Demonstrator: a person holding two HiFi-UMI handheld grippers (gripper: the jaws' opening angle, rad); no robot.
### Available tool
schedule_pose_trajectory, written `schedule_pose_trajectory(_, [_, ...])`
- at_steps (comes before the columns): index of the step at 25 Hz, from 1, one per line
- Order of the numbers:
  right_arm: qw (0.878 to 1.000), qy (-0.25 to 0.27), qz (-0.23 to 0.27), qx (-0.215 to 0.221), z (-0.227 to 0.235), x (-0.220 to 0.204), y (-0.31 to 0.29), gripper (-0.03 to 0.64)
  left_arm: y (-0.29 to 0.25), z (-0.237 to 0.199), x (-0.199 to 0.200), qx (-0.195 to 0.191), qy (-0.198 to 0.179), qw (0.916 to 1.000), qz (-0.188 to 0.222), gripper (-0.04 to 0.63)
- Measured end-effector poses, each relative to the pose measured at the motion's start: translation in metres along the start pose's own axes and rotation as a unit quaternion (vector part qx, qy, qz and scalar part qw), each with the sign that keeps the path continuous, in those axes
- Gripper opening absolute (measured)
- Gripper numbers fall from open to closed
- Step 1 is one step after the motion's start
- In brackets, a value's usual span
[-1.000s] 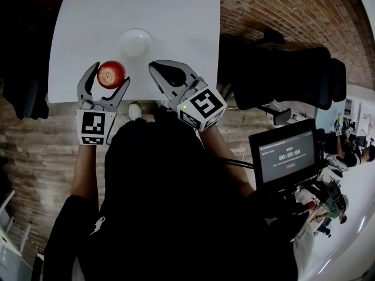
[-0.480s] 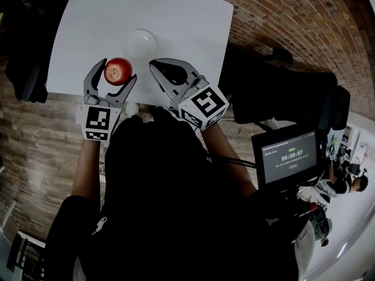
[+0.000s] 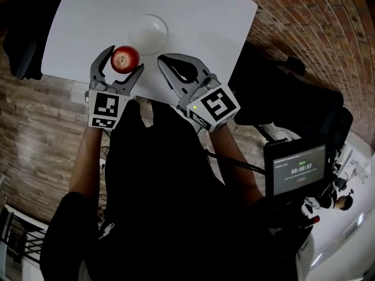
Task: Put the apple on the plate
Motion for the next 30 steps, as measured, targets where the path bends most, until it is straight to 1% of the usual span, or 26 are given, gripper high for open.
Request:
schedule_pose_trajectory(3, [1.0,-0.004,-0.008,0.0,0.015,-0.008,-0.007,0.003,-0.022,-0.001,-0.008,-0.003,0.009,0.9999,-0.006,0.393])
schedule_pose_trajectory(5, [1.0,-0.006,-0.016,0.0,0.021,-0.014,-0.014,0.003,-0.033,-0.003,-0.014,-0.005,0.008,0.9999,-0.012,0.393])
schedule_pose_trajectory(8, [1.0,-0.01,-0.02,0.001,0.021,-0.017,-0.02,0.004,-0.043,-0.007,-0.019,-0.004,-0.001,0.9998,-0.021,0.393])
schedule_pose_trajectory(14, [1.0,-0.012,-0.023,0.0,0.021,-0.017,-0.022,0.003,-0.062,-0.015,-0.017,-0.005,-0.014,0.9996,-0.023,0.393])
schedule_pose_trajectory(23, [0.999,-0.024,-0.024,-0.003,0.02,-0.021,-0.016,0.003,-0.076,-0.015,-0.02,-0.006,-0.045,0.9972,-0.059,0.393])
schedule_pose_trajectory(27, [0.999,-0.031,-0.025,-0.005,0.021,-0.023,-0.015,0.003,-0.081,-0.016,-0.021,-0.005,-0.051,0.9964,-0.067,0.393])
schedule_pose_trajectory(30, [0.999,-0.039,-0.028,-0.011,0.033,-0.03,-0.019,0.003,-0.098,-0.019,-0.025,-0.005,-0.054,0.9957,-0.075,0.393])
Point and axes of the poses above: the fingertips, and each gripper's own axes: y backward along the fingers, z to its right, x out of its top, the point moved 1 cm from there along y, backward along the fingers, and after that the axes turned 9 degrees about -z, right-handed, at the moved point
